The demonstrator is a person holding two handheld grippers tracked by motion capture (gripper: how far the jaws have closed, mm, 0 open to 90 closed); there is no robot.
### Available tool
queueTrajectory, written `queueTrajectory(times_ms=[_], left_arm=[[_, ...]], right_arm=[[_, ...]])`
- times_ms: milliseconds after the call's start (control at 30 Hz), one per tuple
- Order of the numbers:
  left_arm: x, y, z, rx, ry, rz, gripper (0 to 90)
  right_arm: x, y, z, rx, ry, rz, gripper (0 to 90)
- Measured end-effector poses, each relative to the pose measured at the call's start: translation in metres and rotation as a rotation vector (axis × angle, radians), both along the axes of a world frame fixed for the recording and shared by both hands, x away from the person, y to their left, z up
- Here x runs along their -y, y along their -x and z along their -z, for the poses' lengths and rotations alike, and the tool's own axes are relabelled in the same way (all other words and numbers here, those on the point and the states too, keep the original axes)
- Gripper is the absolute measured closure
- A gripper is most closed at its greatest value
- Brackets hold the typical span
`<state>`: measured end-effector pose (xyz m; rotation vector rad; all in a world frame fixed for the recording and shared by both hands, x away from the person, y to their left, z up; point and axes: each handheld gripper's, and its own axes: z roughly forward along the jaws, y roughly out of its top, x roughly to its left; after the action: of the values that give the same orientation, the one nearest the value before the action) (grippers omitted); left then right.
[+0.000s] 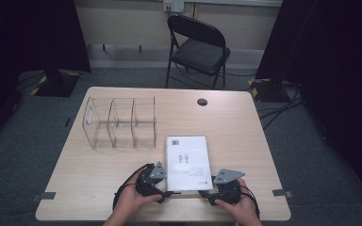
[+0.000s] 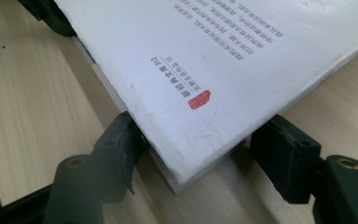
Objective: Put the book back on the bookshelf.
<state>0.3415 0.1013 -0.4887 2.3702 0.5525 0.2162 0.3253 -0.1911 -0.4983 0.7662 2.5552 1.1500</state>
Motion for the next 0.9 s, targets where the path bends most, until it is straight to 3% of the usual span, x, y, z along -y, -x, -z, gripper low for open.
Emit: queueTrajectory(times_ms=[133, 333, 400, 433, 467, 533, 567, 600, 700, 900], left_arm=[[0.001, 0.0, 0.001, -0.014, 0.027, -0.006, 26.0], [0.002, 0.0, -0.001, -0.007, -0.005, -0.004, 25.2], [0.004, 0.002, -0.001, 0.014, -0.005, -0.012, 24.6], [0.007, 0.001, 0.0, 0.039, -0.006, -0.018, 21.2], [0.007, 0.001, 0.0, 0.039, -0.006, -0.018, 18.2], [0.013, -0.004, 0.004, 0.017, 0.006, -0.065, 9.6], [0.013, -0.004, 0.004, 0.017, 0.006, -0.065, 6.4], [0.016, -0.007, 0.007, 0.006, 0.03, -0.102, 6.4], [0.014, -0.013, 0.003, 0.02, -0.022, -0.099, 3.3], [0.015, -0.013, 0.001, 0.035, -0.05, -0.107, 4.3]], right_arm=[[-0.002, -0.001, -0.001, -0.002, 0.014, 0.009, 34.1], [-0.003, 0.001, -0.003, 0.007, 0.02, 0.013, 35.3], [-0.003, 0.001, -0.003, 0.001, 0.017, 0.015, 35.5], [-0.002, 0.0, -0.004, -0.011, 0.006, 0.014, 35.7], [-0.002, 0.0, -0.004, -0.011, 0.006, 0.014, 35.7], [-0.002, -0.001, -0.003, -0.021, -0.001, 0.012, 37.0], [-0.002, -0.001, -0.003, -0.021, -0.001, 0.012, 37.0], [-0.003, -0.001, -0.004, -0.018, 0.008, 0.008, 37.6], [-0.013, -0.001, -0.006, -0.017, 0.029, 0.029, 39.5], [-0.018, -0.002, -0.008, -0.016, 0.029, 0.037, 40.2]])
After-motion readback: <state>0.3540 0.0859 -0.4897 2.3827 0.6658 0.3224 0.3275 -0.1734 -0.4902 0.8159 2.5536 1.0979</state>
